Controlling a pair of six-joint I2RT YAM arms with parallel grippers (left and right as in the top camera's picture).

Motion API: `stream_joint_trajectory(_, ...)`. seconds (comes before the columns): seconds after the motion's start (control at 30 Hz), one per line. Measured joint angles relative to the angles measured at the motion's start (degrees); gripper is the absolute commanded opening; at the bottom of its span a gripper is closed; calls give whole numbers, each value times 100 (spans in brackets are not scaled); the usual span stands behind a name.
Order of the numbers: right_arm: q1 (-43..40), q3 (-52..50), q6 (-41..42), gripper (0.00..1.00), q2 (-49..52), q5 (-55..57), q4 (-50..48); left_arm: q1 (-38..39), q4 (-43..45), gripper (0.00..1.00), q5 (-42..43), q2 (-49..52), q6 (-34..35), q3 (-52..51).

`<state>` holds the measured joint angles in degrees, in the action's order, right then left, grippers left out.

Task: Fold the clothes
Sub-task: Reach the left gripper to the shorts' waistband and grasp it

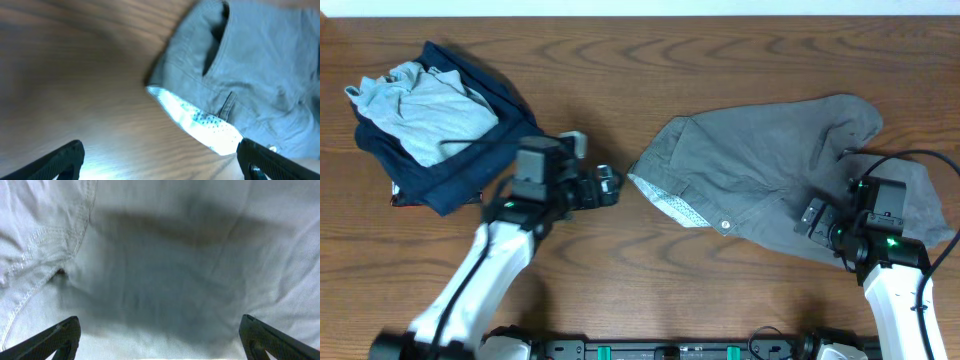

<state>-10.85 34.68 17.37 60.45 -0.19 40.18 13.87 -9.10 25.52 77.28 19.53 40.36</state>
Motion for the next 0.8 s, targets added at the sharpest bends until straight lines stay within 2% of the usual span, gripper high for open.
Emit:
stream_joint_trajectory(0.2,0,4,-2,99,2,4,291,509,1569,99,31,1416,22,20)
stream_joint_trajectory(0.3,0,7,-2,99,2,7,369,627,2277,92,31,2000,79,24)
stream_joint_trajectory(0.4,0,7,-2,99,2,7,417,704,2911,72,44,2406,225,48)
stream_joint_trajectory(0.53,0,7,-2,99,2,7,455,802,3515,10,70,2697,389,50)
stream_joint_trajectory(0.57,0,7,-2,99,2,7,461,815,3694,6,70,2739,417,48)
stream_joint_trajectory(0.8,0,7,20,99,2,20,463,664,4881,6,127,2675,953,153)
